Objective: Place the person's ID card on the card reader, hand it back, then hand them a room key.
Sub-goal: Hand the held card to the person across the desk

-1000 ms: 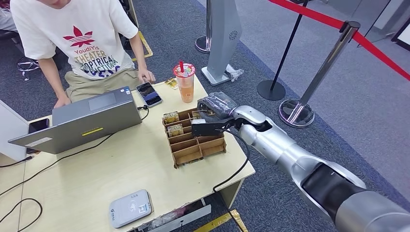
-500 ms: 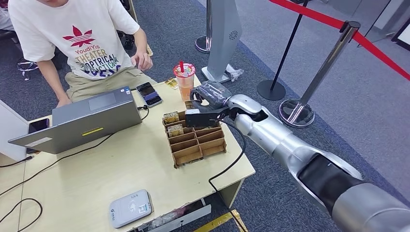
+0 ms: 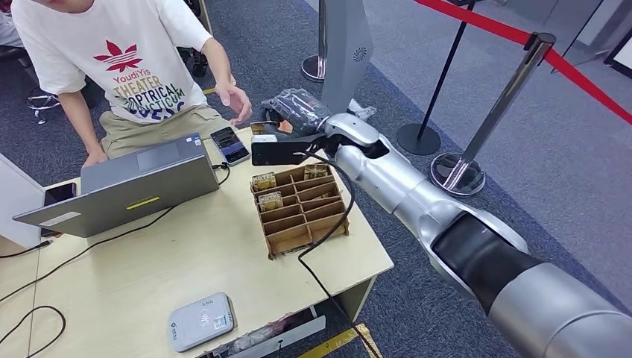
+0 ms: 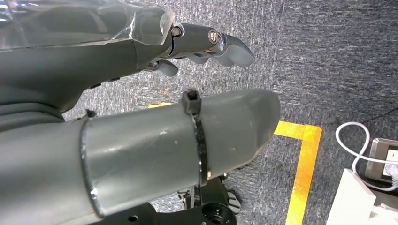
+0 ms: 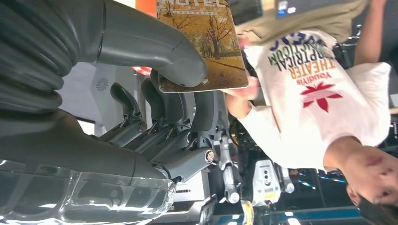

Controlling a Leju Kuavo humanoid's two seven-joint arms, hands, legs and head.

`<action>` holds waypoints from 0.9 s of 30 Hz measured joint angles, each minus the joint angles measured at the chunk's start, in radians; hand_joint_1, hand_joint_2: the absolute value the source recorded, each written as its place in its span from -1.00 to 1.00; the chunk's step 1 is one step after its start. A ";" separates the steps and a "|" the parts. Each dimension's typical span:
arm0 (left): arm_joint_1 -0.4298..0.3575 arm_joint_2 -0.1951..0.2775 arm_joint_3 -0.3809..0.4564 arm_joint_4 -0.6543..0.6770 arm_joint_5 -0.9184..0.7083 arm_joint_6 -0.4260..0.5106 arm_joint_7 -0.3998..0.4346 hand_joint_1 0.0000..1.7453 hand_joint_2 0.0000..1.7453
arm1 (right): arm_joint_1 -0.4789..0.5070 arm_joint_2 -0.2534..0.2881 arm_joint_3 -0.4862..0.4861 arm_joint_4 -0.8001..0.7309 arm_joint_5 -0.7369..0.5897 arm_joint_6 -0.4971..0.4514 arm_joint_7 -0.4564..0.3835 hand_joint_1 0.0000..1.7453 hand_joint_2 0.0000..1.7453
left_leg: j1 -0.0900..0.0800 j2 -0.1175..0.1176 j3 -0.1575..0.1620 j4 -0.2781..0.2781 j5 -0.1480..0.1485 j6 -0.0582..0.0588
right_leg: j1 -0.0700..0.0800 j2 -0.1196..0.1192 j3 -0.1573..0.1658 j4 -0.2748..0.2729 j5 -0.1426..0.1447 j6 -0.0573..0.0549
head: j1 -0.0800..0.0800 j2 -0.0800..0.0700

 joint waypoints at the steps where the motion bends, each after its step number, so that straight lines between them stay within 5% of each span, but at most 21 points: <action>1: -0.001 0.000 0.000 0.000 0.000 0.000 0.001 -1.00 -1.00 | -0.018 0.014 0.004 0.014 -0.002 0.004 0.003 0.74 1.00 | 0.000 0.000 0.000 0.000 0.000 0.000 | 0.000 0.000 0.000 0.000 0.000 0.000 | 0.000 0.000; 11: -0.008 -0.006 0.000 0.000 -0.011 0.001 0.017 -1.00 -1.00 | -0.174 0.149 0.034 0.206 -0.011 0.008 0.026 0.80 1.00 | 0.000 0.000 0.000 0.000 0.000 0.000 | 0.000 0.000 0.000 0.000 0.000 0.000 | 0.000 0.000; 27: -0.011 -0.009 -0.008 0.000 -0.030 0.007 0.039 -1.00 -1.00 | -0.233 0.236 0.043 0.460 0.008 -0.009 0.043 0.90 1.00 | 0.000 0.000 0.000 0.000 0.000 0.000 | 0.000 0.000 0.000 0.000 0.000 0.000 | 0.000 0.000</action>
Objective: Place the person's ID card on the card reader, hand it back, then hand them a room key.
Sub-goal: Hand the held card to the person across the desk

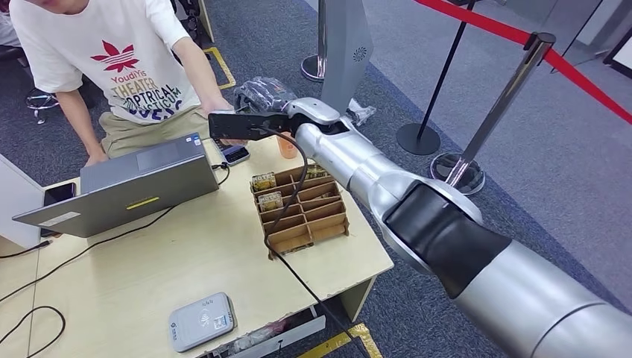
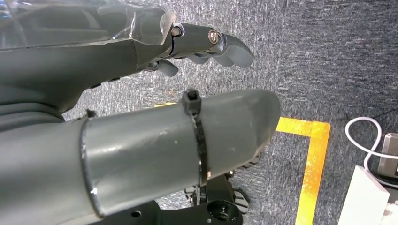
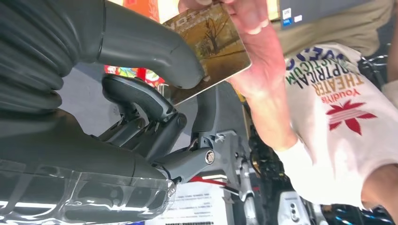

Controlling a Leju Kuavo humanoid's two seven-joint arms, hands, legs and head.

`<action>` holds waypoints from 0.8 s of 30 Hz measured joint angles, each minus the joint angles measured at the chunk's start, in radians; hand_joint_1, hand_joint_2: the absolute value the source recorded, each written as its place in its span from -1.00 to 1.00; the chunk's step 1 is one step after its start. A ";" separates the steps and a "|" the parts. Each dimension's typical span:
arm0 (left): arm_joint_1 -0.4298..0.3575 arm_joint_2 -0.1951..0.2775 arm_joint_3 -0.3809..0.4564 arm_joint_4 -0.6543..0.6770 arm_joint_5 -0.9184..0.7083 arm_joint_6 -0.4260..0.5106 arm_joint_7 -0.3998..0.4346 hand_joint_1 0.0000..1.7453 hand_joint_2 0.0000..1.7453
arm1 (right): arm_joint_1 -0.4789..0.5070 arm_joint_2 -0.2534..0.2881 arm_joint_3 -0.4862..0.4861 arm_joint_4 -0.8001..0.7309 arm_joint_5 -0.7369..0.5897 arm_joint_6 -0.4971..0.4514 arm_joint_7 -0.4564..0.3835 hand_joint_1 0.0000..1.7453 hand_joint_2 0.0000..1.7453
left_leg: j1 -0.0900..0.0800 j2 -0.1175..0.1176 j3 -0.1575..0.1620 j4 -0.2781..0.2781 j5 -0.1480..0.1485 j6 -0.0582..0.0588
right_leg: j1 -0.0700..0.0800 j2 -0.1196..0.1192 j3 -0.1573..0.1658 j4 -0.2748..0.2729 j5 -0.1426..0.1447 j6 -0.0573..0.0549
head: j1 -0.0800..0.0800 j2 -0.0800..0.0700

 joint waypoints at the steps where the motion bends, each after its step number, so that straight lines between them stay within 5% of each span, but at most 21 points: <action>1: 0.000 0.000 0.000 0.000 0.000 0.000 0.000 -1.00 -1.00 | -0.001 0.003 0.000 0.010 0.001 -0.001 0.002 0.90 1.00 | 0.000 0.000 0.000 0.000 0.000 0.000 | 0.000 0.000 0.000 0.000 0.000 0.000 | 0.000 0.000; 5: 0.001 0.000 0.000 0.000 -0.001 0.000 -0.001 -1.00 -1.00 | -0.006 0.013 0.000 0.049 -0.001 -0.007 0.007 0.80 1.00 | 0.000 0.000 0.000 0.000 0.000 0.000 | 0.000 0.000 0.000 0.000 0.000 0.000 | 0.000 0.000; 6: 0.002 0.000 0.000 0.000 -0.001 0.000 -0.002 -1.00 -1.00 | -0.007 0.015 0.000 0.058 -0.001 -0.008 0.007 0.53 1.00 | 0.000 0.000 0.000 0.000 0.000 0.000 | 0.000 0.000 0.000 0.000 0.000 0.000 | 0.000 0.000; 9: 0.002 0.000 0.000 0.000 -0.003 0.000 -0.002 -1.00 -1.00 | -0.007 0.017 0.000 0.078 0.000 -0.013 0.007 -0.73 1.00 | 0.000 0.000 0.000 0.000 0.000 0.000 | 0.000 0.000 0.000 0.000 0.000 0.000 | 0.000 0.000; 10: 0.002 0.000 0.000 0.000 -0.003 0.000 -0.002 -1.00 -1.00 | -0.007 0.017 0.000 0.084 0.000 -0.015 0.006 -0.94 1.00 | 0.000 0.000 0.000 0.000 0.000 0.000 | 0.000 0.000 0.000 0.000 0.000 0.000 | 0.000 0.000; 24: 0.003 0.000 0.000 0.000 0.003 0.007 -0.011 -1.00 -1.00 | -0.007 0.023 0.000 0.110 0.012 -0.062 -0.043 -1.00 1.00 | 0.000 0.000 0.000 0.000 0.000 0.000 | 0.000 0.000 0.000 0.000 0.000 0.000 | 0.000 0.000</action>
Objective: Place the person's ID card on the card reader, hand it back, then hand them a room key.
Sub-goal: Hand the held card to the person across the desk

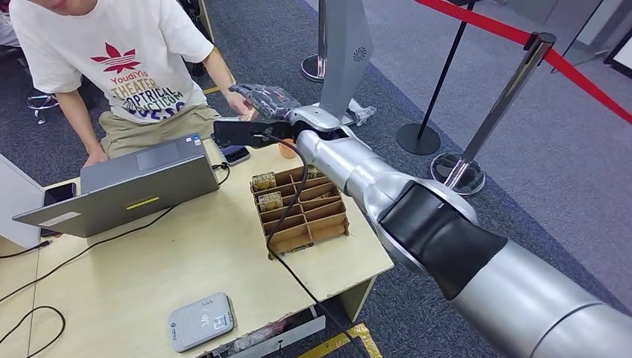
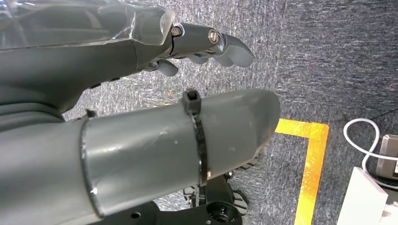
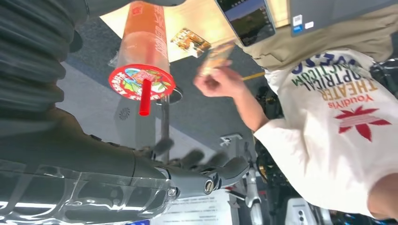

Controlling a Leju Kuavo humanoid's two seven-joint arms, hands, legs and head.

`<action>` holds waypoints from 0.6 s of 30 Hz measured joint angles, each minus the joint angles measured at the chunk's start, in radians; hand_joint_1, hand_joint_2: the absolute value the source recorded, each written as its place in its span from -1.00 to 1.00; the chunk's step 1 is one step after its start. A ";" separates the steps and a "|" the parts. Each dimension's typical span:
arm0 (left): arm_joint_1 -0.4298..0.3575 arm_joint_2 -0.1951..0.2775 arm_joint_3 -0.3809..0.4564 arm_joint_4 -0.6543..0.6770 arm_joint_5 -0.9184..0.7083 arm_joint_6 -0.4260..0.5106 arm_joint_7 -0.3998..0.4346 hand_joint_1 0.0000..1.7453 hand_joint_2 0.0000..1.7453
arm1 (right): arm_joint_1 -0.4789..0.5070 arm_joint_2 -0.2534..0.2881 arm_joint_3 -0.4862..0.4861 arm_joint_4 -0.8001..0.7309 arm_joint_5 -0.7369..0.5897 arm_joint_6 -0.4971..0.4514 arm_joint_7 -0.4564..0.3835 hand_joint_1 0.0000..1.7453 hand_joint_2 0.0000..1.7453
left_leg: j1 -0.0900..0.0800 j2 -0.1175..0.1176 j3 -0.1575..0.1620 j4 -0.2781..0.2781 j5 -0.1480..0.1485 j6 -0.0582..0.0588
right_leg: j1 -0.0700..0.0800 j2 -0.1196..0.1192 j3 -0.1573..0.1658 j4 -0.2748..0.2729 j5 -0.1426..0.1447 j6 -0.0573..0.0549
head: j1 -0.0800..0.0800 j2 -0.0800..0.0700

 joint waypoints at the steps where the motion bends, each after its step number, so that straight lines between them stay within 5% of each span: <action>1: 0.000 0.000 0.000 0.000 0.002 0.000 -0.001 -1.00 -1.00 | 0.000 0.001 0.000 -0.004 0.000 -0.008 -0.005 -1.00 1.00 | 0.000 0.000 0.000 0.000 0.000 0.000 | 0.000 0.000 0.000 0.000 0.000 0.000 | 0.000 0.000; 10: 0.005 -0.002 0.000 0.000 0.009 0.004 -0.014 -1.00 -1.00 | 0.071 0.003 -0.042 -0.136 -0.057 -0.142 -0.096 -1.00 1.00 | 0.000 0.000 0.000 0.000 0.000 0.000 | 0.000 0.000 0.000 0.000 0.000 0.000 | 0.000 0.000; 18: 0.008 -0.005 0.000 0.000 0.009 0.011 -0.022 -1.00 -1.00 | 0.300 0.003 -0.128 -0.428 -0.204 -0.203 -0.170 -1.00 1.00 | 0.000 0.000 0.000 0.000 0.000 0.000 | 0.000 0.000 0.000 0.000 0.000 0.000 | 0.000 0.000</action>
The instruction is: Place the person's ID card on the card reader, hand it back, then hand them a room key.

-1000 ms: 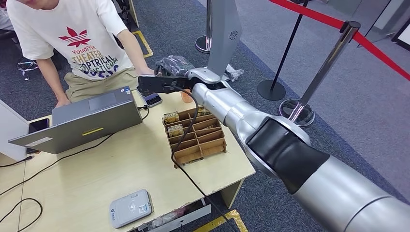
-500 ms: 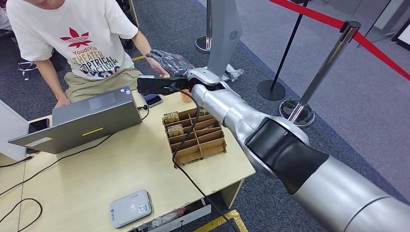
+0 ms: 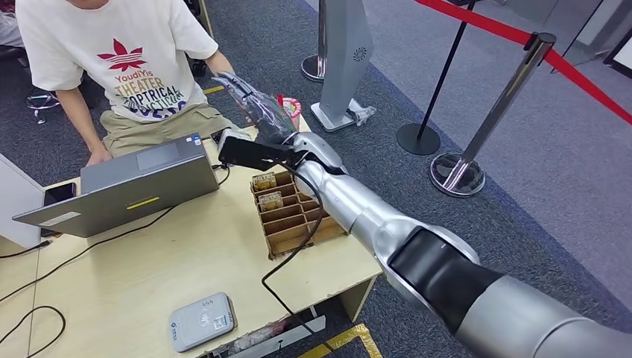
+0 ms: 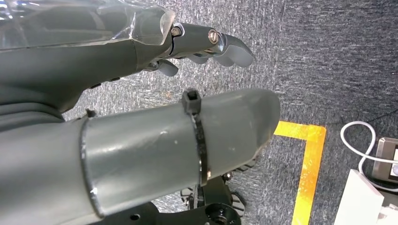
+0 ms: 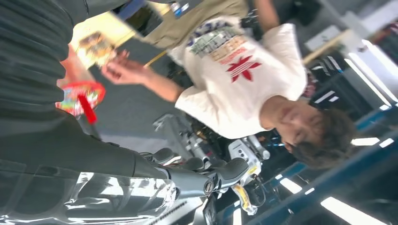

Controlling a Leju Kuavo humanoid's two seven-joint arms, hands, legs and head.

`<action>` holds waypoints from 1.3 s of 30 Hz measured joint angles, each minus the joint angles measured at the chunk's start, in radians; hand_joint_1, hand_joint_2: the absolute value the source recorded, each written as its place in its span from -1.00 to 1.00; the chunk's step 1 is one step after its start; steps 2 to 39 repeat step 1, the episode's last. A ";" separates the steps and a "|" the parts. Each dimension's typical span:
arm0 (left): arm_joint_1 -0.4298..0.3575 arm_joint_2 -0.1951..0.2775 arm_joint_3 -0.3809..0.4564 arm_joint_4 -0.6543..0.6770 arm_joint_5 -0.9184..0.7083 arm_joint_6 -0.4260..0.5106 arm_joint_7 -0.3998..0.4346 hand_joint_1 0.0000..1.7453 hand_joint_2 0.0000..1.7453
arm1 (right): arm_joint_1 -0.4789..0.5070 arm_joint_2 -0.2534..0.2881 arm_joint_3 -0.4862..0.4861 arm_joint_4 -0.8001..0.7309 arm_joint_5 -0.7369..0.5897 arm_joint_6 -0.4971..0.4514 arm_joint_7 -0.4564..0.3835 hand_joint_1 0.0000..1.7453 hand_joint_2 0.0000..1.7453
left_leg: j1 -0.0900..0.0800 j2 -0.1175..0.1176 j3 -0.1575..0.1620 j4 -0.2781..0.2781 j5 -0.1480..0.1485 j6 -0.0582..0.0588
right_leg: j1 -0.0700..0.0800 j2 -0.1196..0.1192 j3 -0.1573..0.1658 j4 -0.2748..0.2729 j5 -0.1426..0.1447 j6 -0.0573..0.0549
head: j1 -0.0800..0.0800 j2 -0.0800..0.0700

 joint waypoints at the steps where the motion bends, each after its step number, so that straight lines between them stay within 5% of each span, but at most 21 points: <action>1: 0.000 0.000 0.000 0.000 0.000 0.000 0.000 -1.00 -1.00 | 0.018 0.000 -0.005 -0.021 -0.011 -0.001 -0.003 -1.00 1.00 | 0.000 0.000 0.000 0.000 0.000 0.000 | 0.000 0.000 0.000 0.000 0.000 0.000 | 0.000 0.000; 39: 0.000 0.000 0.000 0.000 0.000 0.000 0.000 -1.00 -1.00 | 0.018 0.000 -0.005 -0.021 -0.011 -0.001 -0.003 -1.00 1.00 | 0.000 0.000 0.000 0.000 0.000 0.000 | 0.000 0.000 0.000 0.000 0.000 0.000 | 0.000 0.000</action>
